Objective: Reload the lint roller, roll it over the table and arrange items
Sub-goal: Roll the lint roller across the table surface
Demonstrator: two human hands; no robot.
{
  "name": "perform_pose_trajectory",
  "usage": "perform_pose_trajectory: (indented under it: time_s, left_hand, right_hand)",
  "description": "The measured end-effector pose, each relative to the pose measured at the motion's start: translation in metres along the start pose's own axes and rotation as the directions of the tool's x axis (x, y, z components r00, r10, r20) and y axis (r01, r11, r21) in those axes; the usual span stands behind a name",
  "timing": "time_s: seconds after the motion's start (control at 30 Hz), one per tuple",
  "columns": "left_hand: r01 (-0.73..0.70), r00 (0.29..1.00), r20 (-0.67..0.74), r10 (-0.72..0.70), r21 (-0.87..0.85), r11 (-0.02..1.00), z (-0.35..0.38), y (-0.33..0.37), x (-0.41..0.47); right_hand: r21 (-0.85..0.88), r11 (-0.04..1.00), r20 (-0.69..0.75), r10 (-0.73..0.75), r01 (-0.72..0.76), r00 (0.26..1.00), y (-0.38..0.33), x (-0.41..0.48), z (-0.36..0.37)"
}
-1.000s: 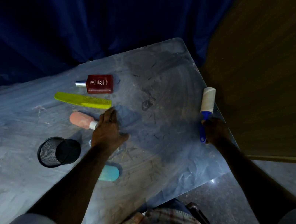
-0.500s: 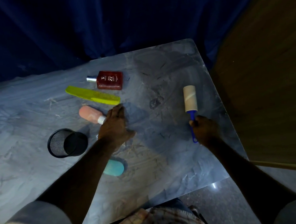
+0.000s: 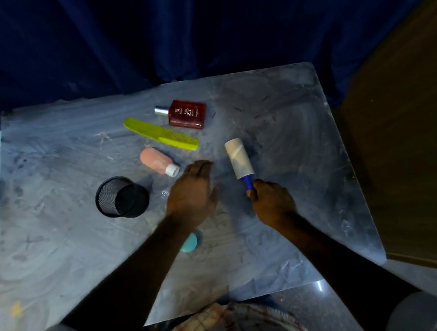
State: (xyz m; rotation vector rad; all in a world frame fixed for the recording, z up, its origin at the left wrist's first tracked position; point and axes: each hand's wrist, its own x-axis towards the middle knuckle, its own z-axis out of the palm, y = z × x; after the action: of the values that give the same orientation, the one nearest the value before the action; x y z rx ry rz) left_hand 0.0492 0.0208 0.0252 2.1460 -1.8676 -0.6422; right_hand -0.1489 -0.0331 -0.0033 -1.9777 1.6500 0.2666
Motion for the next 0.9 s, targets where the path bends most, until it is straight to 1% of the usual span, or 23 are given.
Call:
perform_pose_trajectory:
  time_s: [0.07,0.1,0.2,0.33,0.37,0.47,0.67,0.8,0.9]
  left_hand:
    - [-0.012,0.998,-0.060,0.009,-0.041,0.999,0.004,0.008,-0.022]
    - [-0.020,0.998,-0.058,0.017,-0.051,0.999,0.006,0.009,-0.031]
    - [-0.033,0.999,0.008,0.034,-0.030,0.999,0.013,0.007,-0.049]
    - [-0.181,0.979,0.095,0.178,0.027,0.983,0.030,0.010,-0.069]
    - [-0.199,0.972,0.130,0.194,0.031,0.979,0.037,0.011,-0.073]
    - [-0.199,0.956,0.232,0.182,0.054,0.978,0.051,0.011,-0.077]
    - [-0.185,0.939,0.317,0.130,0.148,0.972,0.068,0.011,-0.070]
    - [-0.180,0.934,0.337,0.116,0.166,0.969,0.074,0.006,-0.074]
    - [-0.160,0.934,0.343,0.101,0.149,0.976,0.076,0.005,-0.075]
  right_hand:
    - [0.007,1.000,0.015,-0.029,0.029,0.999,-0.010,-0.002,0.005]
    - [0.003,0.999,0.023,-0.043,0.043,0.999,-0.014,-0.003,0.007]
    - [-0.013,0.997,0.042,-0.074,0.074,0.996,-0.022,-0.006,0.014]
    - [-0.038,0.996,0.030,-0.082,0.083,0.996,-0.025,-0.007,0.015]
    - [-0.049,0.995,0.023,-0.084,0.085,0.996,-0.023,-0.007,0.014]
    - [-0.077,0.993,0.012,-0.092,0.092,0.996,-0.017,-0.004,0.012]
    - [-0.043,0.998,-0.016,-0.056,0.055,0.998,-0.003,0.003,0.007]
    - [0.003,1.000,-0.041,0.014,-0.014,0.999,0.017,0.010,-0.002]
    - [0.007,0.998,-0.074,0.062,-0.062,0.995,0.035,0.014,-0.010]
